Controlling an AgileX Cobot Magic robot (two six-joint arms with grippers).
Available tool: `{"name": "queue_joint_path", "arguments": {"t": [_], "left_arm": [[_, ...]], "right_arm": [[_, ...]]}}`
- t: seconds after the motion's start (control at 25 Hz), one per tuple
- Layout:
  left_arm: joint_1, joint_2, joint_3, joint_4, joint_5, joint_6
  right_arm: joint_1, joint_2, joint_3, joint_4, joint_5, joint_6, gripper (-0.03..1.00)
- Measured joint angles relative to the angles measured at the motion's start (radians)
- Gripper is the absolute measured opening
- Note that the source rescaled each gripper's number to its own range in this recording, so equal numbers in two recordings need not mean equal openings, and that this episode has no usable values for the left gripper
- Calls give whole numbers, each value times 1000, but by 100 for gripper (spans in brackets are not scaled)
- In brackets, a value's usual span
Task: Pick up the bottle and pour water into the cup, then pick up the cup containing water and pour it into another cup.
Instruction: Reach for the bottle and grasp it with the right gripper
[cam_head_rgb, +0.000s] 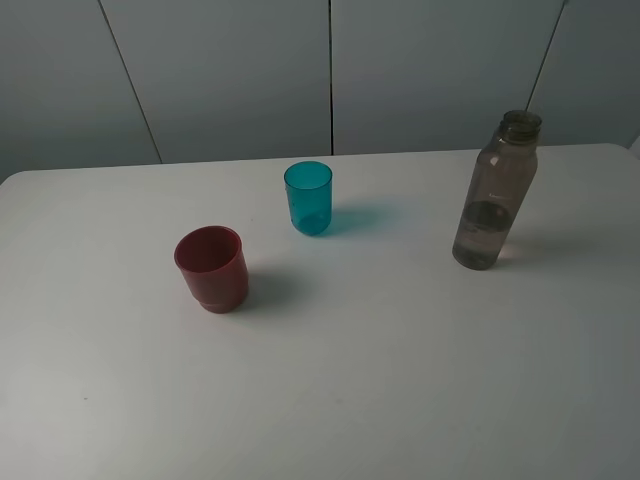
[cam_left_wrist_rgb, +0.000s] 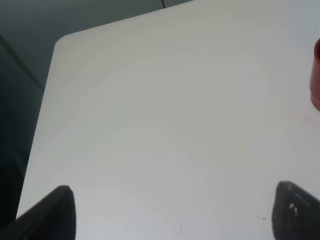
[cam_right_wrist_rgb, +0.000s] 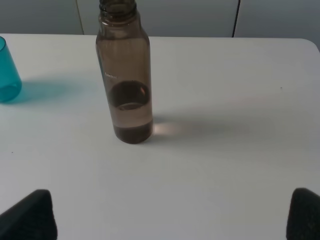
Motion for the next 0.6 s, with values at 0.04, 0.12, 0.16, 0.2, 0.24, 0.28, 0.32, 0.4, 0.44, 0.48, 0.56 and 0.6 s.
{"name": "queue_joint_path", "arguments": {"t": [0.04,0.12,0.16,0.2,0.24,0.28,0.32,0.4,0.44,0.48,0.56,0.6], "left_arm": [[0,0,0,0,0,0],[0,0,0,0,0,0],[0,0,0,0,0,0],[0,0,0,0,0,0],[0,0,0,0,0,0],[0,0,0,0,0,0],[0,0,0,0,0,0],[0,0,0,0,0,0],[0,0,0,0,0,0],[0,0,0,0,0,0],[0,0,0,0,0,0],[0,0,0,0,0,0]], "right_arm": [[0,0,0,0,0,0,100],[0,0,0,0,0,0,100],[0,0,0,0,0,0,100],[0,0,0,0,0,0,100],[0,0,0,0,0,0,100],[0,0,0,0,0,0,100],[0,0,0,0,0,0,100],[0,0,0,0,0,0,100],[0,0,0,0,0,0,100],[0,0,0,0,0,2,100],[2,0,0,0,0,8,100],[3,0,0,0,0,8,100]]}}
